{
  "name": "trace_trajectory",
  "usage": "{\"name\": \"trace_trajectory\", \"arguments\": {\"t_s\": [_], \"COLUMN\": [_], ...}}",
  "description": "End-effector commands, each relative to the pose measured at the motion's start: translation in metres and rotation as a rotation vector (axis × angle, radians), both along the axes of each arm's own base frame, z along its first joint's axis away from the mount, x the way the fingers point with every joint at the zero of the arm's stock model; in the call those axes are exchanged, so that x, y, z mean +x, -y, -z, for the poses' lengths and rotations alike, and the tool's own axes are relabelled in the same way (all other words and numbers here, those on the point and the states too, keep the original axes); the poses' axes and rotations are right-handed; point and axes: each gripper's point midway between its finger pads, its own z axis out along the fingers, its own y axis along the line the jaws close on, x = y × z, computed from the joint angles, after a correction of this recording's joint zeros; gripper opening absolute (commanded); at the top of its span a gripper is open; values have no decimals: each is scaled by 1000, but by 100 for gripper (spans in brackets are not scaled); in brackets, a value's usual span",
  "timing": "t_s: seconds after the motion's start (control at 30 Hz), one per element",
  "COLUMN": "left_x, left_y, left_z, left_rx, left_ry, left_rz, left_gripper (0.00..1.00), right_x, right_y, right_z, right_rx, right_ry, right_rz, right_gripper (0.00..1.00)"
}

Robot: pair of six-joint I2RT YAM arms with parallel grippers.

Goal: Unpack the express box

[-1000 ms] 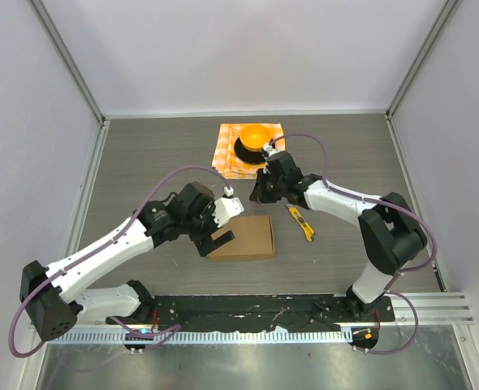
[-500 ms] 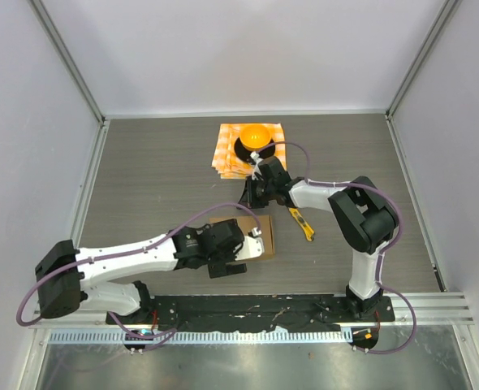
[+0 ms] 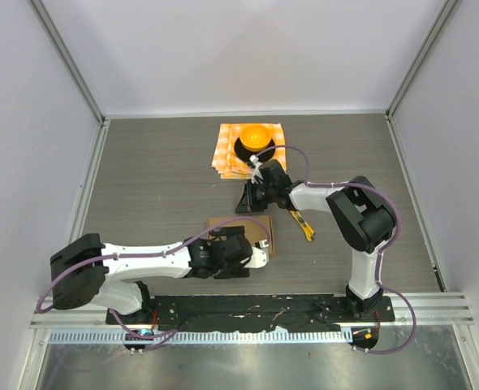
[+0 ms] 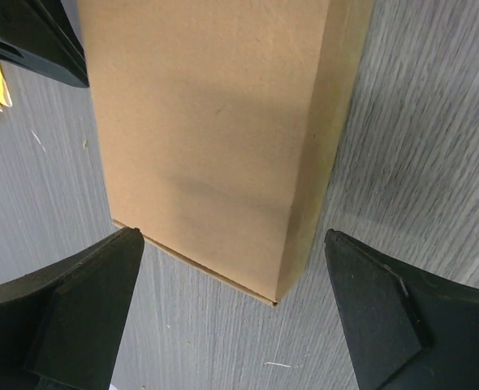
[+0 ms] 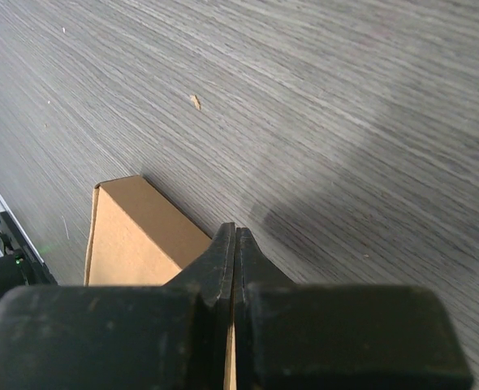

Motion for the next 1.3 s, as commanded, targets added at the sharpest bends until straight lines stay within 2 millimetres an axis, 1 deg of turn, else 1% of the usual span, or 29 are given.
{"name": "trace_trajectory", "arguments": {"t_s": [0.0,0.13,0.2,0.27,0.3,0.33,0.4,0.43,0.47,0.5,0.53,0.57,0.6,0.67,0.77,0.83,0.9,0.93,1.0,1.03,1.07,1.1,1.27], "left_x": [6,8,12,19,26,31,41,44,44,43,37,31,26,23,25,26,30,33,39,43,46,51,55], "left_y": [8,6,8,13,12,15,10,13,10,11,16,15,18,18,16,14,12,15,12,14,13,11,13], "left_z": [-3,-4,-6,-11,-12,-16,-10,-11,-9,-10,-12,-13,-25,-30,-33,-31,-30,-32,-33,-36,-37,-41,-58], "left_rx": [-39,-39,-36,-45,-45,-53,-22,-28,-9,-13,-35,-47,-92,-110,-108,-106,-103,-119,-109,-116,-113,-107,-145], "left_ry": [42,55,81,117,126,127,102,93,79,71,37,5,-4,-28,-14,-8,16,33,73,97,111,139,171], "left_rz": [-2,-14,-15,-14,-26,-23,-58,-69,-74,-68,-42,-34,-20,-34,-51,-57,-72,-79,-94,-100,-107,-124,-147], "left_gripper": [100,100,100,100,100,100,100,100,100,100,99,99,99,99,99,99,98,98,98,98,98,98,98], "right_x": [-4,-10,-13,-19,-20,-24,-29,-33,-35,-37,-40,-42,-43,-45,-49,-51,-53,-56,-59,-60,-68,-71,-87], "right_y": [-8,-7,-7,-8,-9,-9,-9,-7,-7,-7,-4,-3,-2,1,-1,-5,-7,-10,-12,-14,-13,-14,-18], "right_z": [-3,2,3,5,4,4,4,6,6,7,10,10,11,15,19,18,18,17,18,17,21,21,30], "right_rx": [33,23,20,8,9,5,-3,-13,-16,-22,-34,-36,-42,-48,-45,-42,-46,-50,-53,-51,-67,-68,-82], "right_ry": [12,0,-5,-16,-19,-27,-28,-41,-43,-42,-51,-52,-50,-59,-76,-81,-82,-81,-83,-81,-107,-110,-139], "right_rz": [-36,-49,-53,-61,-66,-76,-92,-98,-102,-109,-110,-111,-114,-112,-122,-135,-147,-160,-175,-182,-195,-201,-233], "right_gripper": [1,1,1,1,1,1,1,1,1,1,1,1,1,1,1,1,1,1,1,1,1,1,1]}}
